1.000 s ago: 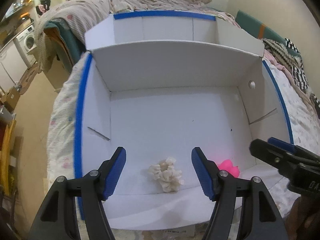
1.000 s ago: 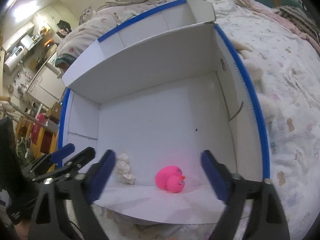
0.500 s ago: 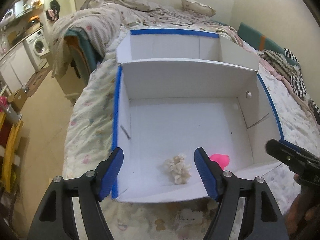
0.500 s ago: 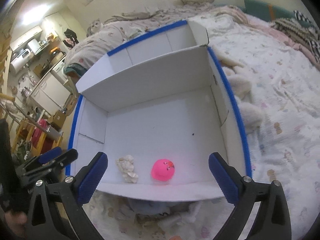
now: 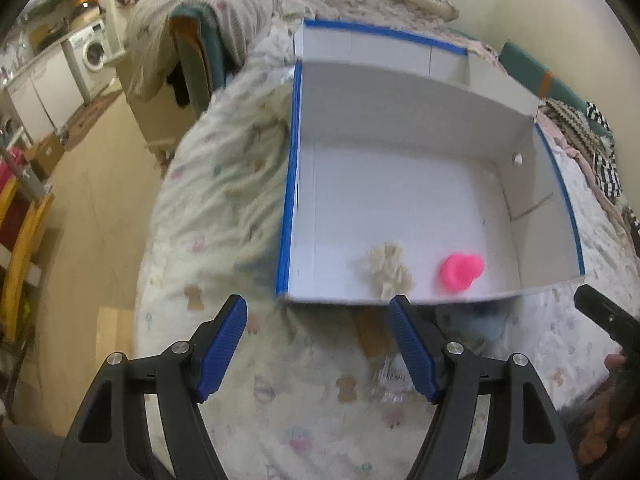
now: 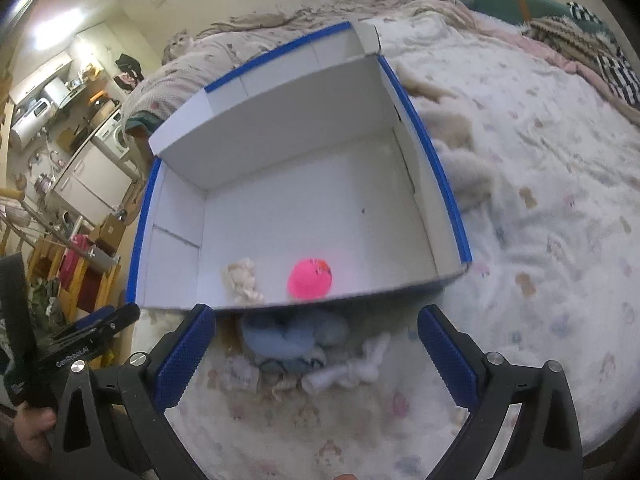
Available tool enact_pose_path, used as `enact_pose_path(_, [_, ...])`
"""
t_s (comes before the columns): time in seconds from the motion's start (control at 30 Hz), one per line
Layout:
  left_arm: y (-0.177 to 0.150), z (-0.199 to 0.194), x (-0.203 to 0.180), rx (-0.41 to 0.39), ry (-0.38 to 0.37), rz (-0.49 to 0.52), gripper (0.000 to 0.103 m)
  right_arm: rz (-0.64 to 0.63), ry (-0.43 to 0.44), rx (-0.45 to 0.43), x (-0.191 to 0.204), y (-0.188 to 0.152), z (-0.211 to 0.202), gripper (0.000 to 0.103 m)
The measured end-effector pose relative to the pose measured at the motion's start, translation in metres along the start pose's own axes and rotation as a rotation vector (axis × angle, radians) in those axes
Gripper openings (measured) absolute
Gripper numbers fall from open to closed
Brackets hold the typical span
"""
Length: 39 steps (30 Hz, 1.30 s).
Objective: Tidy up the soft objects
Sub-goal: 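Withdraw both grippers from the box back toward the remaining items, then grasp the tan sponge tube with the left gripper while the right gripper grasps the white sock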
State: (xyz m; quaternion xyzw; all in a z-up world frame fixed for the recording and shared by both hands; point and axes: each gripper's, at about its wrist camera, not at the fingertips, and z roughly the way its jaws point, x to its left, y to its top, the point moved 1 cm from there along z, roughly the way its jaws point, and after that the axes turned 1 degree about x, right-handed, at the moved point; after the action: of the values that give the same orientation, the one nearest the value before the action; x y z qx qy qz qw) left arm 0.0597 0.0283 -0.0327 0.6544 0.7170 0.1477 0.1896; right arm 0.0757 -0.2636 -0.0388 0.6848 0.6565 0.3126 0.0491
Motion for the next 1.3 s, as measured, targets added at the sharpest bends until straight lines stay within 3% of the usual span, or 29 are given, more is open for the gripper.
enact_pose_path(0.23, [-0.011, 0.033, 0.001, 0.131, -0.076, -0.041, 0.069, -0.013, -0.036, 0.032, -0.005, -0.010, 0.006, 0.103])
enact_pose_path(0.37, [-0.013, 0.063, -0.010, 0.229, -0.168, -0.083, 0.059, -0.011, -0.056, 0.059, -0.009, -0.010, 0.013, 0.103])
enact_pose_path(0.5, [-0.013, 0.088, -0.022, 0.280, -0.175, -0.092, 0.042, -0.018, -0.057, 0.080, -0.011, -0.011, 0.019, 0.103])
enact_pose_path(0.6, [-0.009, 0.103, -0.026, 0.307, -0.200, -0.112, 0.039, -0.019, -0.058, 0.095, -0.015, -0.013, 0.022, 0.103])
enact_pose_path(0.73, [-0.006, 0.118, -0.030, 0.328, -0.203, -0.106, 0.035, -0.018, -0.074, 0.123, -0.026, -0.015, 0.030, 0.103])
enact_pose_path(0.97, [-0.009, 0.134, -0.036, 0.355, -0.135, -0.079, 0.024, 0.054, -0.063, 0.179, -0.047, -0.018, 0.042, 0.103])
enact_pose_path(1.1, [-0.010, 0.133, -0.035, 0.358, -0.137, -0.065, 0.010, 0.140, -0.031, 0.226, -0.061, -0.020, 0.052, 0.103])
enact_pose_path(1.3, [-0.010, 0.121, -0.030, 0.326, -0.102, -0.064, 0.008, 0.229, 0.004, 0.310, -0.073, -0.026, 0.067, 0.103])
